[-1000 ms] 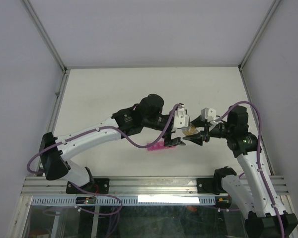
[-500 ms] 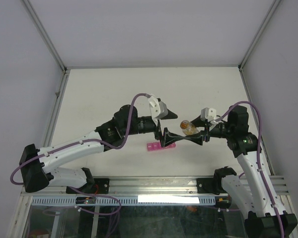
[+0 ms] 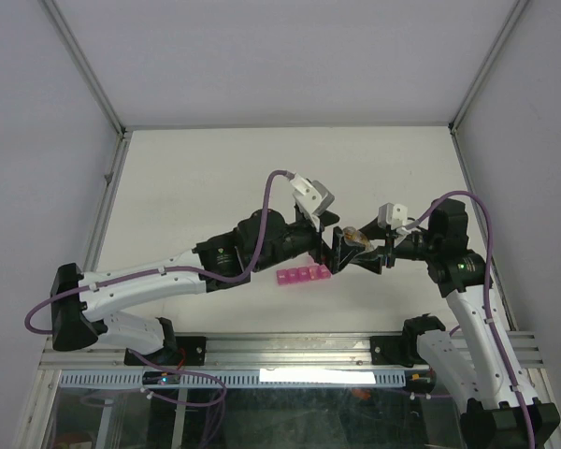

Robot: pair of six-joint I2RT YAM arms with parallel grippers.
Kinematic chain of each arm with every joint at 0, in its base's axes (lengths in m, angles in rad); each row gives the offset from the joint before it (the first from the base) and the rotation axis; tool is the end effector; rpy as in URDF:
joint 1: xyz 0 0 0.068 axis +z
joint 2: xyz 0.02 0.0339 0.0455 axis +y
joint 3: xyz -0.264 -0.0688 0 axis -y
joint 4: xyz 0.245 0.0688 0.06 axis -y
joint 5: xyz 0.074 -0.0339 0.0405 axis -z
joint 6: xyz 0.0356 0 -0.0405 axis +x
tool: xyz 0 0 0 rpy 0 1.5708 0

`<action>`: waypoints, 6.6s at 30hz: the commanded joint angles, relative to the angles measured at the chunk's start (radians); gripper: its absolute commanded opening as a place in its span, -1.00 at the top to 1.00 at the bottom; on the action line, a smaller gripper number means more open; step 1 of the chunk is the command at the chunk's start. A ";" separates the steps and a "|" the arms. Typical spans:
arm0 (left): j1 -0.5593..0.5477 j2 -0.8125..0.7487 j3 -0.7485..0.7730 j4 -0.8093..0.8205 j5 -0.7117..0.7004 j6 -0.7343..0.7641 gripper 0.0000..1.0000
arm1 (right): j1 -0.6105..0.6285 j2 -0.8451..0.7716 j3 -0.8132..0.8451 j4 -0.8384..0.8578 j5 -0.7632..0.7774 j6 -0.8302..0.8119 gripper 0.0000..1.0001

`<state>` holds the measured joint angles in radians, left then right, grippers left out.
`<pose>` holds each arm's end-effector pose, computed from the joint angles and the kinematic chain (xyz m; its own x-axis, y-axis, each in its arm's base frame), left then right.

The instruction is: Sort the pills into containers

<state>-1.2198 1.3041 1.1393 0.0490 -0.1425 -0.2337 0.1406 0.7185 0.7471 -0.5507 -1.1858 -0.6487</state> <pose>0.1115 -0.2898 0.3745 -0.2427 -0.0039 -0.9701 0.8479 0.4851 -0.2141 0.1342 0.0523 0.3107 0.1189 -0.2123 -0.9699 -0.9741 0.1644 -0.1554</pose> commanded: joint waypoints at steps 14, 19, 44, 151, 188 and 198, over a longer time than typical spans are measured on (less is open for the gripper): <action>-0.012 0.078 0.137 -0.115 -0.036 0.014 0.10 | -0.007 -0.013 0.030 0.051 -0.014 0.009 1.00; -0.012 0.075 0.135 -0.116 0.039 0.063 0.57 | -0.007 -0.012 0.029 0.051 -0.014 0.010 1.00; 0.115 -0.101 -0.118 0.198 0.214 0.062 -0.98 | -0.007 -0.013 0.029 0.051 -0.015 0.010 1.00; 1.188 0.213 -0.096 -0.101 -0.306 -0.145 0.99 | -0.012 -0.036 0.006 0.069 -0.020 0.006 -0.89; 1.191 0.392 0.446 -0.347 0.416 0.002 -0.98 | -0.018 -0.019 -0.007 0.076 -0.024 -0.003 -0.89; 0.808 -0.068 -0.225 0.253 0.854 0.263 -0.94 | -0.027 -0.002 -0.029 0.135 -0.032 0.057 -0.89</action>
<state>-0.3241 1.3693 1.1099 0.0040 0.4091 -0.1658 0.1246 0.7139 0.7193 -0.4873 -1.1946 -0.6216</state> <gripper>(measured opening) 0.970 0.946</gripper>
